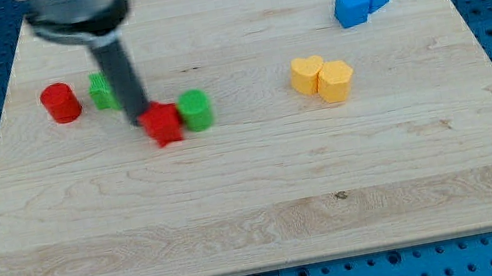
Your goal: Push red star along with green circle towards yellow heart
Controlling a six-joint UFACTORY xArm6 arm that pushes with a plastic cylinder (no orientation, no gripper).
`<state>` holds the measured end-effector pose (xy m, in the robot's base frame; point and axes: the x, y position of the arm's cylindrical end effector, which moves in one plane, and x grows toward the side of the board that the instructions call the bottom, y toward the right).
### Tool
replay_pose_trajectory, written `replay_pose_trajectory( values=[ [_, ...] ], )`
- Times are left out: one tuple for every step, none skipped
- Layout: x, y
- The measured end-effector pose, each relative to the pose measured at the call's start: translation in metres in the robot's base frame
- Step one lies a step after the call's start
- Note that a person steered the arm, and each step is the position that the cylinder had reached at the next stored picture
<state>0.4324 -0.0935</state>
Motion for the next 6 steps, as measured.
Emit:
replay_pose_trajectory(
  values=[
    [0.008, 0.044],
    [0.008, 0.044],
    [0.008, 0.035],
    [0.014, 0.012],
    [0.057, 0.007],
    [0.095, 0.049]
  ],
)
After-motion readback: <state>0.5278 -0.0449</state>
